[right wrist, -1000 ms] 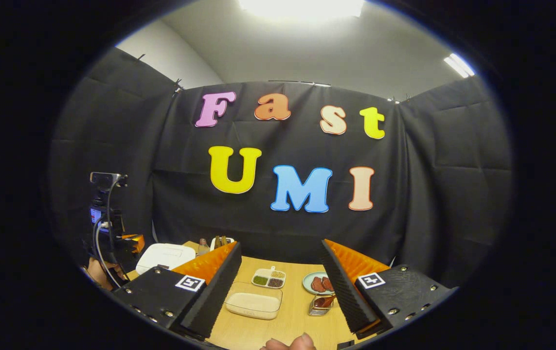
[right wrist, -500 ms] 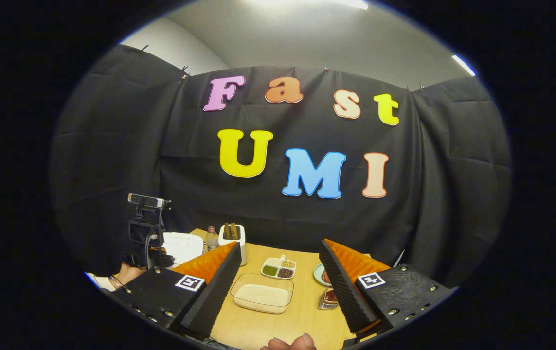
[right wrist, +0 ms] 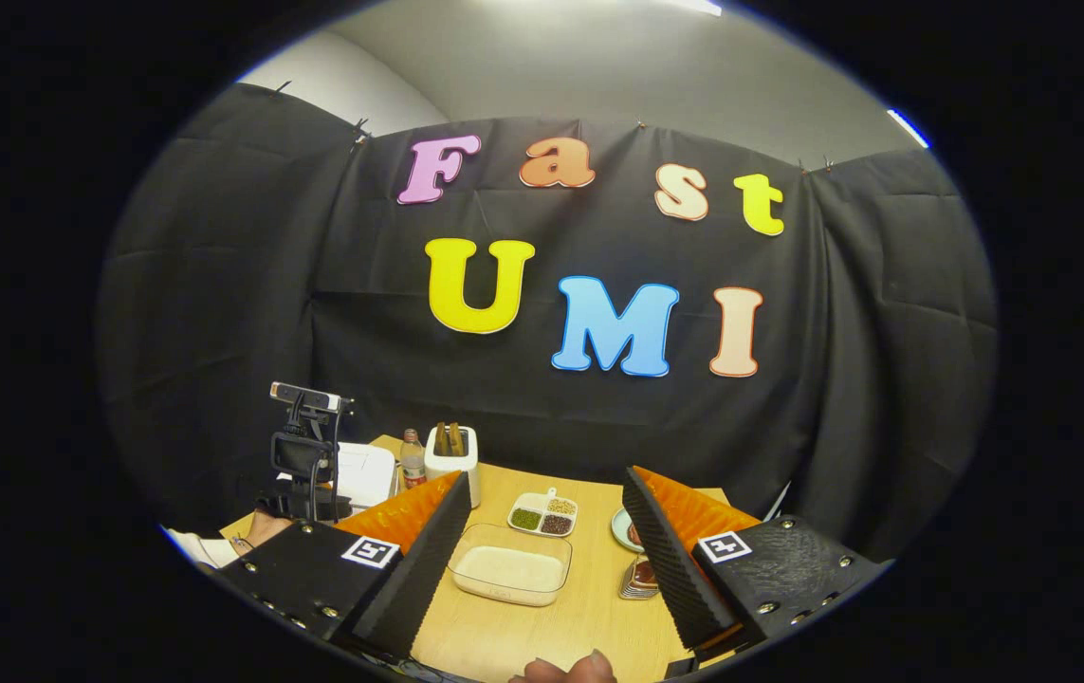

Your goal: Close the left gripper, press the button to open the rice cooker; take a wooden spoon from the chopstick holder with the right hand, scoop a spoonful of rice and pour it into the rice cooker, then put the wooden spoon back into the chopstick holder.

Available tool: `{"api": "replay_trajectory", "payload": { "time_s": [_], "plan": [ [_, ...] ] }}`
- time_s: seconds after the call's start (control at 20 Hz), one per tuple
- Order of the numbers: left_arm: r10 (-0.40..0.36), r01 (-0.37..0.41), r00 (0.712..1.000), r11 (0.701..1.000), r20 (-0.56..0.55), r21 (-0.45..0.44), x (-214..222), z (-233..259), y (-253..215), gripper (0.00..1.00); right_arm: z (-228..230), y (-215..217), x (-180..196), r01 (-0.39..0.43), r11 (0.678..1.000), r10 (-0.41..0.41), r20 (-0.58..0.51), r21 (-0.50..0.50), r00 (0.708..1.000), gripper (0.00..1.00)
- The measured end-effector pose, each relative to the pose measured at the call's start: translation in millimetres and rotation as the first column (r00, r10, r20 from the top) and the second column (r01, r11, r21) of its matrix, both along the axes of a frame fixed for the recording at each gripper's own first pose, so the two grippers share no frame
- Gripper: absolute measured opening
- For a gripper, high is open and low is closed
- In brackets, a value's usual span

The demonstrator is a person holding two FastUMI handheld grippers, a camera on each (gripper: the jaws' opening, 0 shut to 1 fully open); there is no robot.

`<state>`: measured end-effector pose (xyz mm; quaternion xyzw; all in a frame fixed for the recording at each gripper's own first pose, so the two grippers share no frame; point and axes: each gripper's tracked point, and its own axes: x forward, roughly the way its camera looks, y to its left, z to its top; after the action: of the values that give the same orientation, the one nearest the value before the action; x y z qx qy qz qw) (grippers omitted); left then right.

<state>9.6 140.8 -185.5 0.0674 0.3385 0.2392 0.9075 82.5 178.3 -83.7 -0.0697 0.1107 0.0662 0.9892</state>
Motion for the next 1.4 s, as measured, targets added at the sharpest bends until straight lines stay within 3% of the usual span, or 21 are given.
{"api": "replay_trajectory", "payload": {
  "time_s": [0.1,0.2,0.5,0.75,1.1,1.4],
  "plan": [
    [0.024,-0.025,0.999,0.999,-0.048,-0.026,-7.9,-7.5,-2.1,0.1,-2.5,0.1,-0.8,0.003,1.0,-0.003,-0.009,0.017,1.0,0.99],
    [0.006,-0.006,1.0,1.0,-0.025,-0.001,-6.0,-0.2,-1.4,0.1,-1.3,-1.5,-1.0,0.005,1.0,-0.005,-0.005,0.017,1.0,0.98],
    [0.001,-0.002,0.992,1.0,0.127,0.004,14.9,18.9,-1.1,0.1,-4.2,-4.8,-4.4,0.01,0.999,-0.01,-0.008,0.031,1.0,0.98],
    [-0.003,0.002,0.964,1.0,0.266,0.003,32.0,45.5,-1.1,0.1,0.7,-6.4,-7.3,0.007,0.999,-0.008,0.011,0.042,1.0,0.99],
    [-0.041,0.07,0.937,0.995,0.346,-0.071,19.1,69.4,-19.8,0.1,-1.4,-18.0,-13.7,0.018,0.997,-0.02,0.018,0.079,1.0,0.99],
    [-0.093,0.108,0.897,0.994,0.431,-0.01,13.2,100.2,-19.7,0.11,5.6,-38.7,-11.0,0.035,0.994,-0.039,0.044,0.1,0.998,0.99]
  ]
}}
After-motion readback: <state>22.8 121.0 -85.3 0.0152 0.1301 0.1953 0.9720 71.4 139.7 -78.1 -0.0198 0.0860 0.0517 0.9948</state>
